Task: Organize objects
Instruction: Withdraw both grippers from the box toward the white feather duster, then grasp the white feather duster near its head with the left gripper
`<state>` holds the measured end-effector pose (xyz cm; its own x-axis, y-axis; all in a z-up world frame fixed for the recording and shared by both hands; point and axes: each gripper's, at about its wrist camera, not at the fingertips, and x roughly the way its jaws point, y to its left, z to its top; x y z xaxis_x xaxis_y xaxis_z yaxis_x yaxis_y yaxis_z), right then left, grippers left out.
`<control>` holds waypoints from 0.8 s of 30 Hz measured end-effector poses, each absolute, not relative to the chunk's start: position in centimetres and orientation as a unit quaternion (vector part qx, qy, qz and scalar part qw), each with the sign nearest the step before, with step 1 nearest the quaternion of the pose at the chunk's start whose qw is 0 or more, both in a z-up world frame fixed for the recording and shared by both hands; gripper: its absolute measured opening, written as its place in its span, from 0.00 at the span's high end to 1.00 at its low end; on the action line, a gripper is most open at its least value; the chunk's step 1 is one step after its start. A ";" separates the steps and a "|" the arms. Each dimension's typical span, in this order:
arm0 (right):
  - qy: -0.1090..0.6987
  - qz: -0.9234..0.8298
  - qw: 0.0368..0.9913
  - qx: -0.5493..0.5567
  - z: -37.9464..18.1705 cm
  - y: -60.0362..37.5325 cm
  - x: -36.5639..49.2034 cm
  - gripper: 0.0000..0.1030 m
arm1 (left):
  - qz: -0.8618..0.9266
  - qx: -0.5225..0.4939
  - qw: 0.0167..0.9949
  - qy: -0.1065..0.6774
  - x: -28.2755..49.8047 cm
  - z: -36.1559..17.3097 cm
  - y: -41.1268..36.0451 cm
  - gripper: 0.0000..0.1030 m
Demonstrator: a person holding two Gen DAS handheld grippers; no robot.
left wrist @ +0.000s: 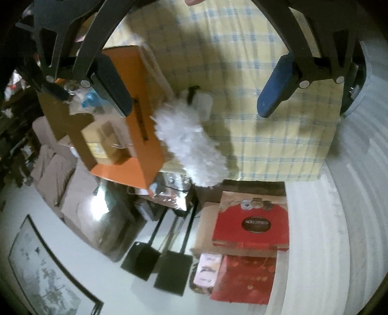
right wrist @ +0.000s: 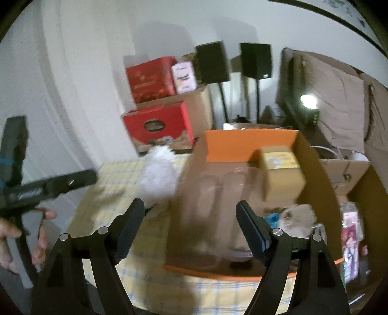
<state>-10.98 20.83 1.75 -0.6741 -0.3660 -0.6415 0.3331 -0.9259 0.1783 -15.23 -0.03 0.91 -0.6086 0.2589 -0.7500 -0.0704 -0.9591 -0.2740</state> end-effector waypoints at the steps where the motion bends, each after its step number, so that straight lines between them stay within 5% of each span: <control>1: -0.020 -0.912 0.197 0.359 1.5 20.2 -10.9 0.23 | 0.889 -0.437 0.086 -0.106 -15.8 0.5 -0.1 0.07; 19: -0.003 -0.892 0.228 0.391 -1.8 15.0 -12.8 0.34 | 0.845 -0.507 0.110 -0.127 -23.8 -6.3 3.2 0.48; 24: -0.004 -0.890 0.230 0.394 -2.3 14.6 -13.6 0.39 | 0.832 -0.522 0.121 -0.143 -24.9 -7.6 3.6 0.67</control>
